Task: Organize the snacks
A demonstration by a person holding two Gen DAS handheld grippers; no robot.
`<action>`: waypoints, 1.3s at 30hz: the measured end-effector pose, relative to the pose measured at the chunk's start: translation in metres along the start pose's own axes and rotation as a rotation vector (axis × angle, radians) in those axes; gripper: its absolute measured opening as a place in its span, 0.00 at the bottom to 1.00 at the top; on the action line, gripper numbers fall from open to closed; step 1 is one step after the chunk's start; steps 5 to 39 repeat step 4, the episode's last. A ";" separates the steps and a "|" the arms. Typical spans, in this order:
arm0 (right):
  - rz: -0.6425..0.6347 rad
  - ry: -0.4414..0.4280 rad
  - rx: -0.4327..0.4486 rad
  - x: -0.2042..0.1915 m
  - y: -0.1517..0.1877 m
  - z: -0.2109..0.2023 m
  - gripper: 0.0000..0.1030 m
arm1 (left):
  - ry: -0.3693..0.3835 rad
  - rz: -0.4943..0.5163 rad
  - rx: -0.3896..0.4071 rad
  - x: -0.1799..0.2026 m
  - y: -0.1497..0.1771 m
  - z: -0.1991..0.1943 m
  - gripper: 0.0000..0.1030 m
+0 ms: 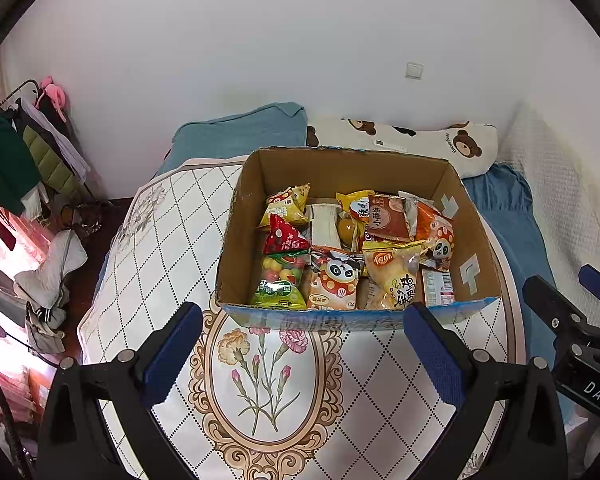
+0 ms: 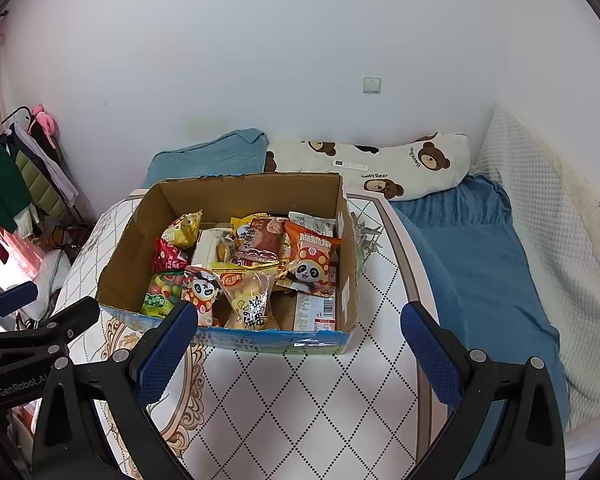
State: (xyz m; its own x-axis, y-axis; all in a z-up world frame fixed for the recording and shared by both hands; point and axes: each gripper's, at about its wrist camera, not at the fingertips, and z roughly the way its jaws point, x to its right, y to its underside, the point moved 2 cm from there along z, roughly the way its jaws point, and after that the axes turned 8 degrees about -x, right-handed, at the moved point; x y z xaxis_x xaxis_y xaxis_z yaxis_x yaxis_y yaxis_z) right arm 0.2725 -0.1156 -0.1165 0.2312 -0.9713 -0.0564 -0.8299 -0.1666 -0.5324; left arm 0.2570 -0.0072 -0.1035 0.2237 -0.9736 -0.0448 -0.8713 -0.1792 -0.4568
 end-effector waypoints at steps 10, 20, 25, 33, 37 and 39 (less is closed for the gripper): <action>-0.001 0.001 -0.001 -0.001 0.000 0.000 1.00 | 0.001 -0.004 -0.002 0.000 0.000 -0.001 1.00; -0.001 0.001 -0.001 -0.001 0.000 0.000 1.00 | 0.001 -0.004 -0.002 0.000 0.000 -0.001 1.00; -0.001 0.001 -0.001 -0.001 0.000 0.000 1.00 | 0.001 -0.004 -0.002 0.000 0.000 -0.001 1.00; -0.001 0.001 -0.001 -0.001 0.000 0.000 1.00 | 0.001 -0.004 -0.002 0.000 0.000 -0.001 1.00; -0.001 0.001 -0.001 -0.001 0.000 0.000 1.00 | 0.001 -0.004 -0.002 0.000 0.000 -0.001 1.00; -0.001 0.001 -0.001 -0.001 0.000 0.000 1.00 | 0.001 -0.004 -0.002 0.000 0.000 -0.001 1.00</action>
